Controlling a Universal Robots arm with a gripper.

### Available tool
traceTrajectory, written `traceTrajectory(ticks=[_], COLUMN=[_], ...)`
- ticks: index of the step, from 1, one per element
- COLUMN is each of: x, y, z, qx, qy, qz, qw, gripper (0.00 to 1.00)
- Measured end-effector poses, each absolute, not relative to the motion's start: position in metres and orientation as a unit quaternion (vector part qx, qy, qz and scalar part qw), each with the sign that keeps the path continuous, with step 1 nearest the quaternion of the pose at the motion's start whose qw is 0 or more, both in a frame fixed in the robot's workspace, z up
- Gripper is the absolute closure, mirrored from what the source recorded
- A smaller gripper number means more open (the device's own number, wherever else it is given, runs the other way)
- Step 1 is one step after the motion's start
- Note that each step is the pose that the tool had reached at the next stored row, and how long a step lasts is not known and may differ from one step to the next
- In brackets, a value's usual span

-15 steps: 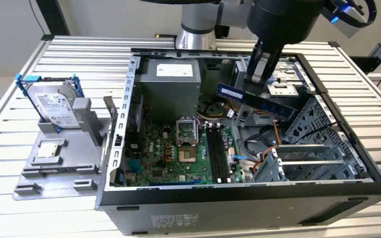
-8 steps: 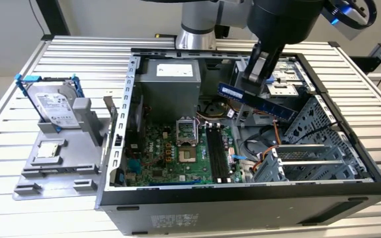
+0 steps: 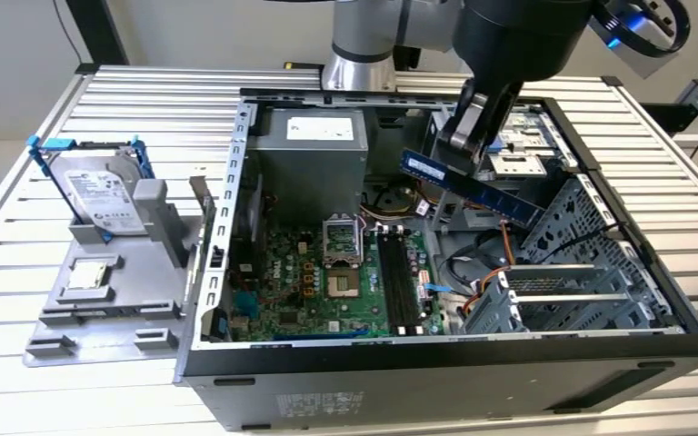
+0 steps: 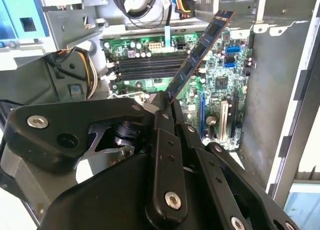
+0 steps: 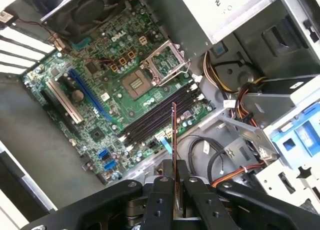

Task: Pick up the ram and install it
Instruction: 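Insert the ram into the slot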

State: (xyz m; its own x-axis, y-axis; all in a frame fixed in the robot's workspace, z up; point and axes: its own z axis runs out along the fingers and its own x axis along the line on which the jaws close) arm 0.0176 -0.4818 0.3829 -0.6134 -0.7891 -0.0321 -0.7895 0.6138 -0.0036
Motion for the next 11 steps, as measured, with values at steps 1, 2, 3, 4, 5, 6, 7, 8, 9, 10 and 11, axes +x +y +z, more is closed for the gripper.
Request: traceTrajectory(ticks=[1,2,3,4,5,6,7,8,9,10,11], x=[0.0176,0.0176,0.0176,0.0176,0.0176,0.0176,0.0177,0.0178,0.0179,0.018,0.0181], y=[-0.4818,-0.4817,-0.4814,-0.4809,-0.4804,-0.4798,-0.4791,-0.4783,-0.4776,-0.4768,-0.476], z=[0.3829,0.3829,0.3829,0.3829,0.3829,0.3829,0.3829,0.3829,0.3829,0.3829,0.3829], qx=[-0.435,-0.432,-0.428,-0.426,-0.424,-0.423,-0.421,-0.419,-0.418,-0.416,-0.415], qy=[0.9,0.902,0.903,0.904,0.905,0.906,0.907,0.908,0.908,0.909,0.91], qz=[0.005,0.005,0.005,0.005,0.005,0.005,0.005,0.005,0.005,0.005,0.004], qw=[0.015,0.015,0.015,0.015,0.015,0.015,0.015,0.015,0.015,0.015,0.015], gripper=[1.0,1.0,1.0,1.0,1.0,1.0,1.0,1.0,1.0,1.0,1.0])
